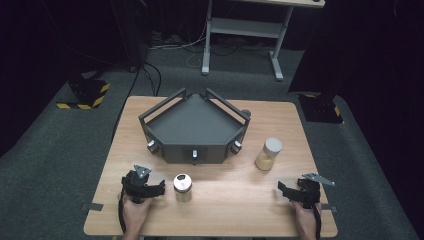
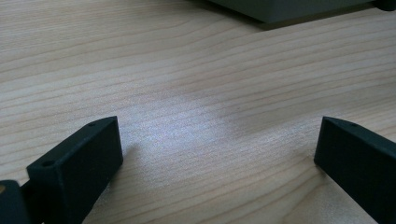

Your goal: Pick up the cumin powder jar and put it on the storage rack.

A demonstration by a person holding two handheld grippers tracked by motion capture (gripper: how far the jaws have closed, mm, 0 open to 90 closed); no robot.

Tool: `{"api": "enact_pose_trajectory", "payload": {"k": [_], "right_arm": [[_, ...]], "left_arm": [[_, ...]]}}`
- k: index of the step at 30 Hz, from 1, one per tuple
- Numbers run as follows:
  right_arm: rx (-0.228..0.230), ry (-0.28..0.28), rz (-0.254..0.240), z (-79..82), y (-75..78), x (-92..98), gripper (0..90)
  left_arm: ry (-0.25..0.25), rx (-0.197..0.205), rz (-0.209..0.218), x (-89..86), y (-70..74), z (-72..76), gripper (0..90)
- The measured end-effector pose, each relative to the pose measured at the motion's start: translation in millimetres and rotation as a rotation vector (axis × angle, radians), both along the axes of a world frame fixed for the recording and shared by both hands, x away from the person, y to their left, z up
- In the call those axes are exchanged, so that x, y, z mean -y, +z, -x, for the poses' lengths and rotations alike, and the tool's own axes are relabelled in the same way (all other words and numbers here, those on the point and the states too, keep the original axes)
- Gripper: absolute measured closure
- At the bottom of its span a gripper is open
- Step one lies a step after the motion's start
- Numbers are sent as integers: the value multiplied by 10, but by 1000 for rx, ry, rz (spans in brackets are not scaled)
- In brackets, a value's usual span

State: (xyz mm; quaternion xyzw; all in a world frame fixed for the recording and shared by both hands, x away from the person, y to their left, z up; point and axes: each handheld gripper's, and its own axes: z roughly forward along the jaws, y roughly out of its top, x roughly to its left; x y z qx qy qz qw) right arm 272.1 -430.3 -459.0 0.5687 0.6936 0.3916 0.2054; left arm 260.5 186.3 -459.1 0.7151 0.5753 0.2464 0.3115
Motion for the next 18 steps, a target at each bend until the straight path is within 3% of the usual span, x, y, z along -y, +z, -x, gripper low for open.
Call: {"api": "enact_pose_trajectory", "payload": {"k": [10,18], "right_arm": [[-3,-11,-10,1,-1,7,69],[-4,-15,-14,3,-2,8,68]], "left_arm": [[-1,0,7,-13,0,1,4],[-24,-25,60,-128,50,-8,3]]}}
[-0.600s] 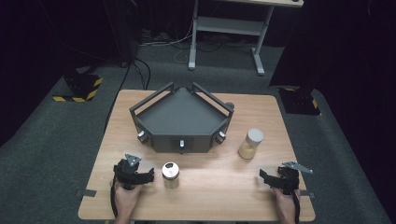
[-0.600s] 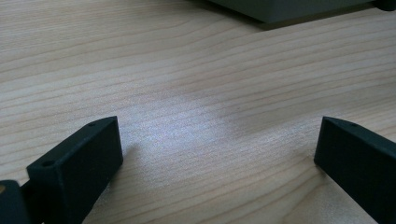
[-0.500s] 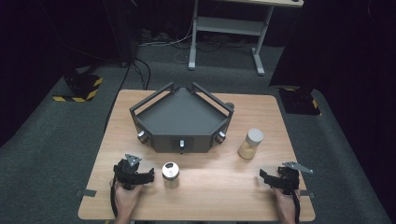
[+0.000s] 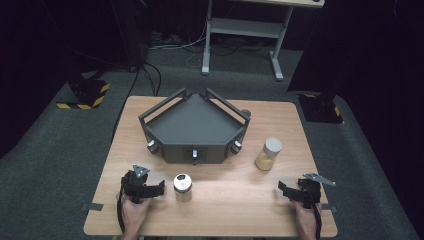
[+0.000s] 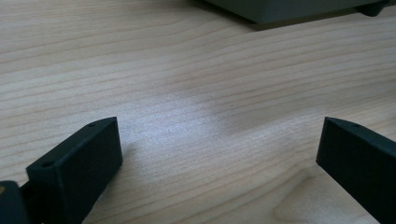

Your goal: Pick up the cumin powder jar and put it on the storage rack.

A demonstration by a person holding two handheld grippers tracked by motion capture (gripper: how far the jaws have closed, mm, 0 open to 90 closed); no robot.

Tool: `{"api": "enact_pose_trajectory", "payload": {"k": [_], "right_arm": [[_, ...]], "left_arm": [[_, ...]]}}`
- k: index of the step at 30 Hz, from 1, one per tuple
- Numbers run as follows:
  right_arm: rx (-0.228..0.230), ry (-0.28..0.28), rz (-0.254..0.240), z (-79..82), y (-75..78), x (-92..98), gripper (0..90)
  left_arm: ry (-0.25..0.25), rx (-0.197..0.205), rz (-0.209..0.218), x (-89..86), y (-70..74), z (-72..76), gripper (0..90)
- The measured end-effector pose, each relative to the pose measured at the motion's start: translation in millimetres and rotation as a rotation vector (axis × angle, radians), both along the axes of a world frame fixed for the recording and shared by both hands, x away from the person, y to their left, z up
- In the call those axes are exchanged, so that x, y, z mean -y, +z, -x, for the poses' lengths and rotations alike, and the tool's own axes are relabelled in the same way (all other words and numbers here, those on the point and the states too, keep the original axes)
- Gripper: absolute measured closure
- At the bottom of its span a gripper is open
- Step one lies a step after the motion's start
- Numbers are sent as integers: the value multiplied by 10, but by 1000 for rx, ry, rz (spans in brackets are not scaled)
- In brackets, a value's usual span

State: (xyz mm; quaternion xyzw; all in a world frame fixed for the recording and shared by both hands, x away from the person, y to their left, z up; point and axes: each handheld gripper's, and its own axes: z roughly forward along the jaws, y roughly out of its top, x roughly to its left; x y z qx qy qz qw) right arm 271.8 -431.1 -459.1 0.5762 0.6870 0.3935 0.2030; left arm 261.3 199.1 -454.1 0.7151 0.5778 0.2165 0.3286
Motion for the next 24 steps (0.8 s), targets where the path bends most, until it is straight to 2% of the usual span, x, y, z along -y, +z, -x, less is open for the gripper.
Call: {"api": "enact_pose_trajectory", "payload": {"k": [6,15,20,22,24], "right_arm": [[1,0,-7,1,-5,14,68],[2,-1,-12,3,-8,20,66],[4,-1,-12,5,-11,24,67],[5,-3,-13,9,-12,23,66],[4,-4,-14,9,-12,23,66]], "left_arm": [[-21,4,-7,-7,37,81,3],[-67,27,-23,-15,131,362,4],[-112,25,-20,25,123,517,3],[-147,20,-18,68,112,600,3],[-158,19,-16,83,110,625,3]]}}
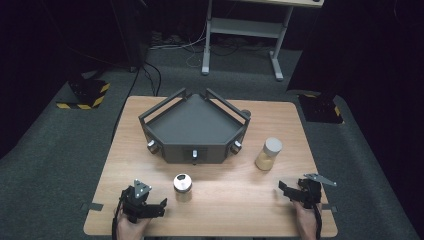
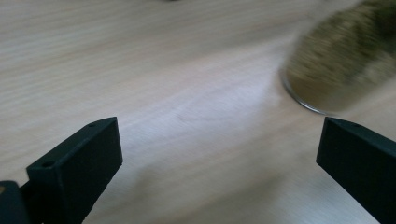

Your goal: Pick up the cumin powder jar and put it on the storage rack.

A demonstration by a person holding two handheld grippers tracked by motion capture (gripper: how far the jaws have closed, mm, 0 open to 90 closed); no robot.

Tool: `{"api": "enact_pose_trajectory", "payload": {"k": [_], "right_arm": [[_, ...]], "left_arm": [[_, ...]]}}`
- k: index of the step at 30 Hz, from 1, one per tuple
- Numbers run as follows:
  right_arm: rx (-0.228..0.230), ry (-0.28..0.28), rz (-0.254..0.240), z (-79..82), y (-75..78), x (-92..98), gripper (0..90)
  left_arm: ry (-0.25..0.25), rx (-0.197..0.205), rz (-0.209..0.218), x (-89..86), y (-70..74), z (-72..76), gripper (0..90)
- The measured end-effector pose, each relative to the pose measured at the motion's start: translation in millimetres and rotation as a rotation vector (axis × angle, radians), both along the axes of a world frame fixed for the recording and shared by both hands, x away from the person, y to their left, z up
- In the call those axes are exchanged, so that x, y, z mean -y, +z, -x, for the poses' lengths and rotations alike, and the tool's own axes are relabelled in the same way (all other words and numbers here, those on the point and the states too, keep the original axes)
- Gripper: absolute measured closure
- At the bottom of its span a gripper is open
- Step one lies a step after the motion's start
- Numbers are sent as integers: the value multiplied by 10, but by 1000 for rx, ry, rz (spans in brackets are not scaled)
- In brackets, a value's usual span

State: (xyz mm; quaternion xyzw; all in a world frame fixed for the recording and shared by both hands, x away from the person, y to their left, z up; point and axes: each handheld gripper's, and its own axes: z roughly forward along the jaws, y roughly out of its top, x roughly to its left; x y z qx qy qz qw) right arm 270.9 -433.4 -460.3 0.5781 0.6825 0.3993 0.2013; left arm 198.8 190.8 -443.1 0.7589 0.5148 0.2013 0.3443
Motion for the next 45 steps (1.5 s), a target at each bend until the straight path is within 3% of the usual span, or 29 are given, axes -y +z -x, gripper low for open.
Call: {"api": "enact_pose_trajectory", "payload": {"k": [10,11,20,21,25,26,28,29,30,31,32,33,37,38,39,45], "right_arm": [[-1,-5,1,3,0,-3,66],[-1,-5,1,3,1,-4,66],[-2,-7,4,4,4,-14,65],[-1,-7,3,5,3,-11,65],[0,-8,-3,6,-2,0,66],[0,-8,-3,6,-2,0,66],[-1,-8,-6,6,-2,4,66],[-1,-8,-7,6,-3,6,66],[-1,-8,-10,6,-4,13,66],[-1,-8,-10,6,-4,13,66],[-1,-7,-13,7,-6,19,65],[0,-9,-18,10,-9,26,64],[2,-10,-19,12,-12,30,64],[2,-9,-19,11,-11,28,64],[2,-9,-19,11,-11,28,64],[2,-10,-21,13,-13,32,64]], "left_arm": [[-81,14,7,169,4,144,3],[148,131,310,438,-352,330,3],[108,132,333,571,-320,211,4],[26,100,234,481,-200,136,4],[18,112,239,546,-167,62,4],[-143,45,24,417,93,-90,4],[-145,54,29,445,103,-120,4],[89,163,343,710,-257,53,6],[11,129,240,621,-139,-21,10],[12,128,238,635,-133,-43,10],[-140,56,24,513,122,-198,11],[17,128,231,670,-121,-78,16],[21,131,233,717,-97,-138,21],[19,131,231,727,-89,-154,27],[-136,59,22,596,164,-301,27],[-134,43,18,676,172,-409,47]]}}
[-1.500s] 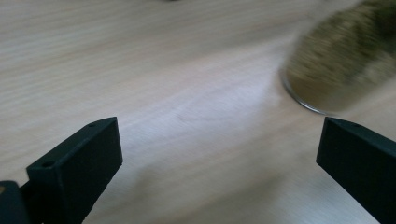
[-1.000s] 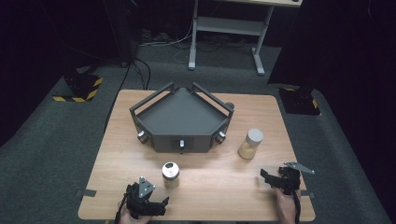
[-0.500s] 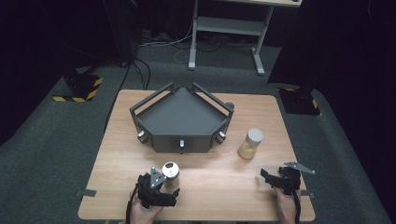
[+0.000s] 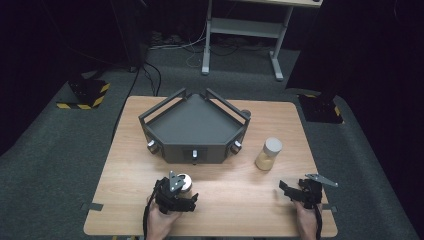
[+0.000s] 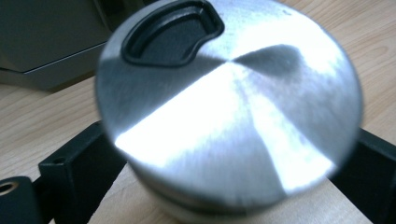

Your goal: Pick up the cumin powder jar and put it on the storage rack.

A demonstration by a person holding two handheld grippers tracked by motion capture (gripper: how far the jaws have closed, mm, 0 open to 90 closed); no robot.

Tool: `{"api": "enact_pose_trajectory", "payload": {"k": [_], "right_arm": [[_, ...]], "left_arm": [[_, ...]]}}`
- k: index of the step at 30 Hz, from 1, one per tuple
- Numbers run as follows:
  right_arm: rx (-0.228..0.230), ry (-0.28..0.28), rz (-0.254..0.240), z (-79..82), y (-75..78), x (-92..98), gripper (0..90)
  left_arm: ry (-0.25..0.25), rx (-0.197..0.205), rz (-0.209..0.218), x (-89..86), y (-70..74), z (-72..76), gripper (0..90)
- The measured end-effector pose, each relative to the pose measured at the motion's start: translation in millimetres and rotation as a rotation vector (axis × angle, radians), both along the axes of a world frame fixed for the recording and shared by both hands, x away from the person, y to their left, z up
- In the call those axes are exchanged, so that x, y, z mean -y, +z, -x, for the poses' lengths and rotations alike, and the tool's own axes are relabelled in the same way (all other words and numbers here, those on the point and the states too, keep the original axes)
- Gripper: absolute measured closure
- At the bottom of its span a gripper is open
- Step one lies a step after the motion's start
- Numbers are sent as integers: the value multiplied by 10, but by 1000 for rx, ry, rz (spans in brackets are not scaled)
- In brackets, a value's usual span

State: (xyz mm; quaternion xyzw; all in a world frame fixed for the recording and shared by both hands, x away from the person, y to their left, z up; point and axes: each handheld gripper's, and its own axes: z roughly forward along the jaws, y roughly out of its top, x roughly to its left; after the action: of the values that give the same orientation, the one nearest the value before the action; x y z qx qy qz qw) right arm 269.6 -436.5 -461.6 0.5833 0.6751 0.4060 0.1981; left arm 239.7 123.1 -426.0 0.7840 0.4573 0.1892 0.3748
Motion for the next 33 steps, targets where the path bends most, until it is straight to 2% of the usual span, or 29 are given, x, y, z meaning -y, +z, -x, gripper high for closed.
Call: {"api": "enact_pose_trajectory", "payload": {"k": [4,5,12,22,33], "right_arm": [[0,-1,-2,2,-1,2,64],[0,-1,-2,2,-1,3,64],[3,-2,-3,7,-4,3,64],[0,-4,-1,3,0,-3,64],[0,-4,-2,3,-1,1,64]], "left_arm": [[7,-4,-1,31,-1,-37,67],[22,11,11,47,-34,-28,83],[53,22,18,98,-81,-26,134],[71,27,-4,154,-69,-37,215],[66,23,-26,171,-71,-44,311]]}}
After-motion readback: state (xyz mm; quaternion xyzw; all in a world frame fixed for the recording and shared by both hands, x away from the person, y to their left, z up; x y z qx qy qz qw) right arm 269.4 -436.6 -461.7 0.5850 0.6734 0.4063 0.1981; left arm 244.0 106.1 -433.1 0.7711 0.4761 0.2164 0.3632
